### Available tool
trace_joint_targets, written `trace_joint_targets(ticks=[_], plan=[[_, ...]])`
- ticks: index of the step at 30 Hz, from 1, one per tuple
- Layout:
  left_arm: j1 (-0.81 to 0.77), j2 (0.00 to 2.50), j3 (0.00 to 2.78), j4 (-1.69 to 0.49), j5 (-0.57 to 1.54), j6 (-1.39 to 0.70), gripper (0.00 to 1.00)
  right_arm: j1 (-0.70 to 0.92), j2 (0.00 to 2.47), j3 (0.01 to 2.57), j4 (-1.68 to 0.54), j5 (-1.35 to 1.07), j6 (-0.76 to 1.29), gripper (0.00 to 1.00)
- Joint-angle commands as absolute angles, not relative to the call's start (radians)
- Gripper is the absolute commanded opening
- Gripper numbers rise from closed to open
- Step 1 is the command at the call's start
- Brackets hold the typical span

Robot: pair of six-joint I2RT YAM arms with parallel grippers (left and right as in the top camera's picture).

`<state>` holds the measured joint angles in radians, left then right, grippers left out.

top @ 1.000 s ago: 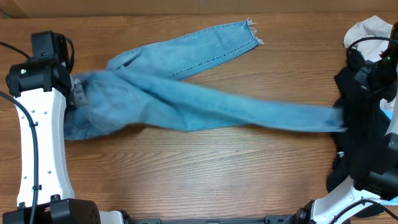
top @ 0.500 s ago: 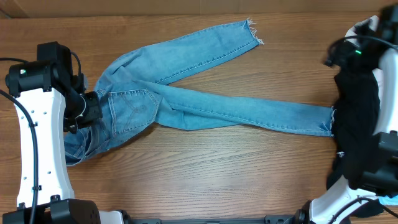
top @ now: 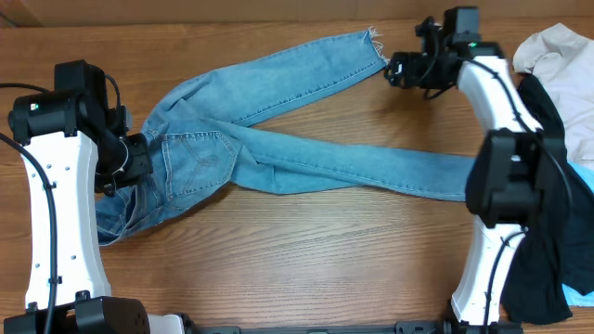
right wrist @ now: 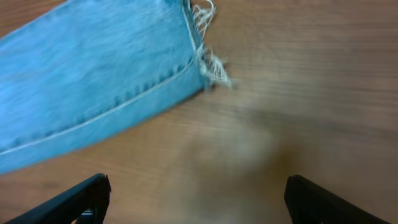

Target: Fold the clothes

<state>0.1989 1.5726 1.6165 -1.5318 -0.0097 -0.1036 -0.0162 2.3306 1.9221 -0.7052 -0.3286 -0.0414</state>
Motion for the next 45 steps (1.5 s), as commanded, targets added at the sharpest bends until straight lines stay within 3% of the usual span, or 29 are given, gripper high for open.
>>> trace_joint_targets(ticks=[1,9,12,13,15,18,20,27,31,37,42,43,45], plan=[[0.202,1.558,1.636,-1.519,0.019,-0.089,0.04,0.014,2.397,1.93,-0.605,-0.346,-0.049,0.94],[0.202,1.558,1.636,-1.513,0.015,-0.074,0.04,0.068,2.506,1.93,-0.383,-0.342,-0.049,0.93],[0.202,1.558,1.636,-1.513,0.015,-0.073,0.04,0.081,2.529,1.93,-0.34,-0.337,-0.045,0.84],[0.202,1.558,1.636,-1.513,0.015,-0.073,0.04,0.083,2.532,1.93,-0.334,-0.321,-0.025,0.79],[0.202,1.558,1.636,-1.512,0.015,-0.073,0.04,0.084,2.538,1.93,-0.329,-0.252,0.033,0.57],[0.202,1.558,1.636,-1.512,0.015,-0.073,0.04,0.082,2.538,1.93,-0.322,-0.144,0.096,0.16],[0.202,1.558,1.636,-1.51,0.015,-0.073,0.04,0.07,2.532,1.94,-0.329,-0.084,0.11,0.06],[0.199,1.558,1.636,-1.497,0.041,-0.042,0.04,-0.067,2.435,2.096,-0.491,0.075,0.17,0.04],[0.154,1.558,1.636,-1.457,0.184,0.179,0.04,-0.196,2.414,2.216,-0.657,0.074,0.265,0.04],[0.09,1.558,1.635,-1.457,0.122,0.209,0.05,-0.295,2.415,2.222,-0.808,0.157,0.314,0.04],[0.084,1.558,1.632,-1.484,0.077,0.204,0.28,-0.345,2.415,2.222,-0.851,0.162,0.322,0.04],[0.085,1.558,1.632,-1.49,0.009,0.165,0.51,-0.349,2.415,2.222,-0.859,0.159,0.308,0.04],[0.085,1.558,1.632,-1.485,-0.139,0.06,0.5,-0.35,2.415,2.222,-0.867,0.16,0.284,0.04]])
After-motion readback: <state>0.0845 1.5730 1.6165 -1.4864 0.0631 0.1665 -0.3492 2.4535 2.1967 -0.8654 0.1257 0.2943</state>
